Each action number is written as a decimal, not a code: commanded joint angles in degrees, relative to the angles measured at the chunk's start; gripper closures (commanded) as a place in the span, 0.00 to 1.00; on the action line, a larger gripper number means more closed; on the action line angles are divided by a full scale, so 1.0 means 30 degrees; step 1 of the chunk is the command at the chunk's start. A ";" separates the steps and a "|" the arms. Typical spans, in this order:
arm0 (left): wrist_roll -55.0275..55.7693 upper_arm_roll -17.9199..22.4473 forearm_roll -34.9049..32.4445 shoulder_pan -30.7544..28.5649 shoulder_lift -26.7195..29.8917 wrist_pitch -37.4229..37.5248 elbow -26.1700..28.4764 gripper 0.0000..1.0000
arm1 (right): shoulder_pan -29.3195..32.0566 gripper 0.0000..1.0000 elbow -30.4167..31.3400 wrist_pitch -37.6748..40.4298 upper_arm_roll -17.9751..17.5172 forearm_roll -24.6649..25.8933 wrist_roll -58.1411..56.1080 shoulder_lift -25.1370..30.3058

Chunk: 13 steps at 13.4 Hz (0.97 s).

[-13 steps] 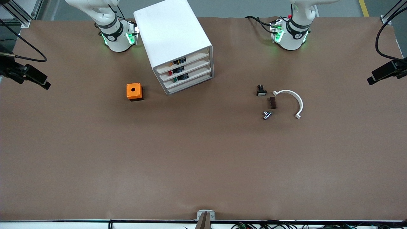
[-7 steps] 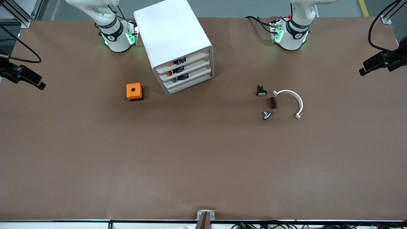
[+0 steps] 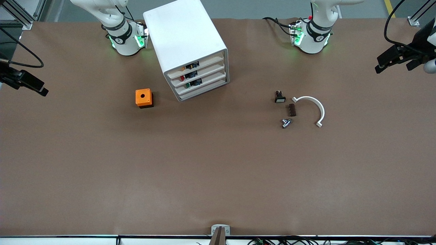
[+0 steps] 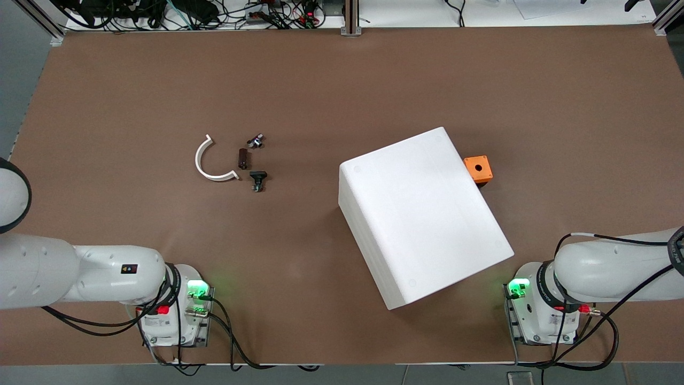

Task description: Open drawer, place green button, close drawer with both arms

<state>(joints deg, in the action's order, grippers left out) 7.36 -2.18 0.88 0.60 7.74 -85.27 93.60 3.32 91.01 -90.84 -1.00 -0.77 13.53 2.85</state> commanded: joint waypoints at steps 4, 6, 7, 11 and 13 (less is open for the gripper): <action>-0.0286 -0.0066 -0.0469 0.0063 0.0292 -0.0521 0.0150 0.00 | 0.0357 0.00 0.0278 0.0075 0.0156 -0.0592 -0.0292 0.0309; -0.0343 -0.0066 -0.0469 0.0063 0.0028 -0.0521 -0.0232 0.00 | 0.0357 0.00 0.0278 0.0046 0.0187 -0.0653 -0.0292 0.0338; -0.0344 -0.0037 -0.0469 0.0063 -0.0003 -0.0521 -0.0263 0.00 | 0.0357 0.00 0.0278 0.0046 0.0187 -0.0653 -0.0321 0.0338; -0.0344 -0.0066 -0.0614 0.0179 -0.0178 -0.0521 -0.0263 0.00 | 0.0357 0.00 0.0278 -0.0013 0.0187 -0.0653 -0.0380 0.0309; -0.0344 -0.0124 -0.0645 0.0239 -0.0179 -0.0492 -0.0234 0.00 | 0.0357 0.00 0.0278 -0.0041 0.0187 -0.0653 -0.0380 0.0309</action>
